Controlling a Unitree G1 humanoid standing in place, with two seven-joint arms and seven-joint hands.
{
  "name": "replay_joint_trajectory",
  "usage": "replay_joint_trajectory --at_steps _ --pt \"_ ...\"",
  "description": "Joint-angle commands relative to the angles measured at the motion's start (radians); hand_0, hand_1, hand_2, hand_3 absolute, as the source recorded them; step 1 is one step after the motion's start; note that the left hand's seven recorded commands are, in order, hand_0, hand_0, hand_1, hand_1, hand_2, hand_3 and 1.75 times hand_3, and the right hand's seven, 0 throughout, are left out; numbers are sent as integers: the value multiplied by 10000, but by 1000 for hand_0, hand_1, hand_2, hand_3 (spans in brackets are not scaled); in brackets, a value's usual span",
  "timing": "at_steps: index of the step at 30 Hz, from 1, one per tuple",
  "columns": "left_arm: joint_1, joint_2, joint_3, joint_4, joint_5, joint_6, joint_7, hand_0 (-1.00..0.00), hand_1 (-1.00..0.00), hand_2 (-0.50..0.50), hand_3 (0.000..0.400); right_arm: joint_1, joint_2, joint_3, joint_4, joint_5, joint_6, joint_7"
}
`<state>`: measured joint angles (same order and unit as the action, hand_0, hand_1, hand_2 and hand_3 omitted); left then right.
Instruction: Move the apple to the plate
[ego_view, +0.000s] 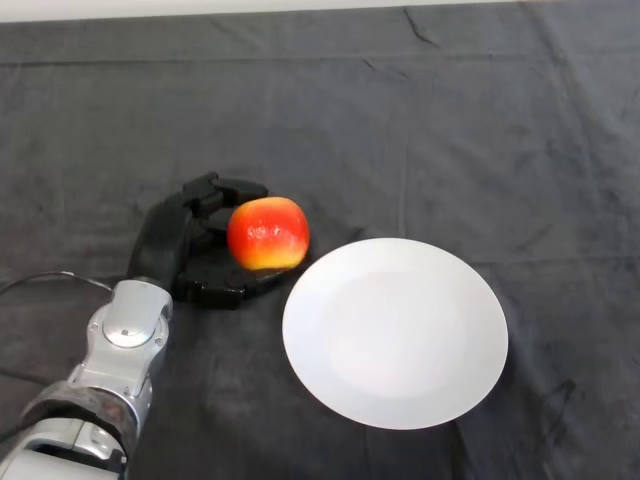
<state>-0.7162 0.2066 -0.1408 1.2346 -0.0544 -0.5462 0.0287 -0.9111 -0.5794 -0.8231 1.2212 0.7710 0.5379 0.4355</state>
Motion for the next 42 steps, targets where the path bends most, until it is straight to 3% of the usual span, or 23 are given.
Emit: replay_joint_trajectory --at_steps 1,13,21,33,42 --pt "-595 344 -44 -368 141 47 291 -1000 -1000 0 400 414 -175 -44 36 78 -68 -19" --pt "-19 -355 -539 -1864 79 -2186 1659 -1000 -1000 0 400 419 -169 -41 25 80 -69 -22" --pt "92 -613 -1874 -1805 -444 -3307 1956 -1000 -1000 0 400 418 -171 -40 26 81 -68 -23" --pt "123 -588 -4130 -1713 -1323 -3550 1831 -1000 -1000 0 400 411 -181 -42 44 83 -65 -19" --pt "259 -405 -5473 -1511 -1366 -3205 1679 -1000 -1000 0 400 405 -188 -45 59 85 -63 -15"
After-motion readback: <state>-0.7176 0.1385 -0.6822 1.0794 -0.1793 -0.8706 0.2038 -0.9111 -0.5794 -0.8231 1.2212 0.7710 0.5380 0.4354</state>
